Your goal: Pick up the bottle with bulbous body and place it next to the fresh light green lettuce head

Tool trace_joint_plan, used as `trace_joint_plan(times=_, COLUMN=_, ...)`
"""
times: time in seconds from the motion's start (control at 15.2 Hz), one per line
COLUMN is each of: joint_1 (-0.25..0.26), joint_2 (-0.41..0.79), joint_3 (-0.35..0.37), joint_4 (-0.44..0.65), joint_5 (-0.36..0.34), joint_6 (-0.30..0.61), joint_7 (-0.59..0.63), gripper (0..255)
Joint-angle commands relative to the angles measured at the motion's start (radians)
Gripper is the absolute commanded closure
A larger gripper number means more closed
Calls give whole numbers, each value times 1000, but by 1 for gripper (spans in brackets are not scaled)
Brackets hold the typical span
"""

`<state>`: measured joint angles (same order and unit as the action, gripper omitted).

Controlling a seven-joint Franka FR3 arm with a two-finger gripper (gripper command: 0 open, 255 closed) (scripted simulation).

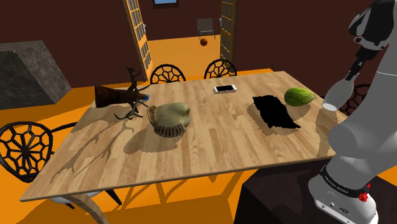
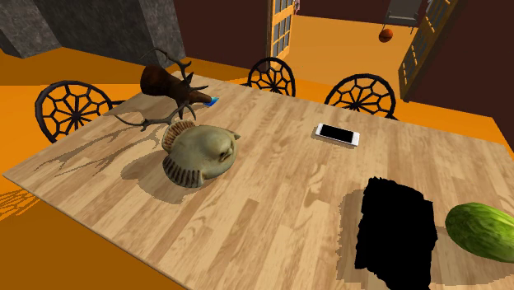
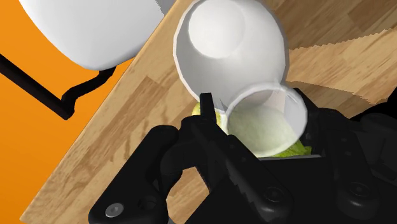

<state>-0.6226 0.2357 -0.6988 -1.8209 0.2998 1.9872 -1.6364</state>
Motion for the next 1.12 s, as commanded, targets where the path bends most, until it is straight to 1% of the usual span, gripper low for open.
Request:
trace_joint_plan(times=0.0, joint_1=0, joint_2=0, joint_3=0, joint_4=0, joint_5=0, joint_6=1, joint_7=0, gripper=255)
trace_joint_plan(times=0.13, joint_1=0, joint_2=0, joint_3=0, joint_4=0, joint_5=0, joint_6=1, joint_7=0, gripper=255)
trace_joint_plan(times=0.2, joint_1=0, joint_2=0, joint_3=0, joint_4=0, joint_5=0, joint_6=1, joint_7=0, gripper=0)
trace_joint_plan(times=0.53, joint_1=0, joint_2=0, joint_3=0, joint_4=0, joint_5=0, joint_6=1, joint_7=0, gripper=0)
trace_joint_plan(times=0.79, joint_1=-3, joint_2=-34, joint_3=-14, joint_4=89, joint_5=-33, joint_6=-113, joint_7=22, gripper=0)
trace_joint_plan(times=1.06, joint_1=-3, joint_2=-34, joint_3=-14, joint_4=89, joint_5=-33, joint_6=-113, joint_7=22, gripper=0)
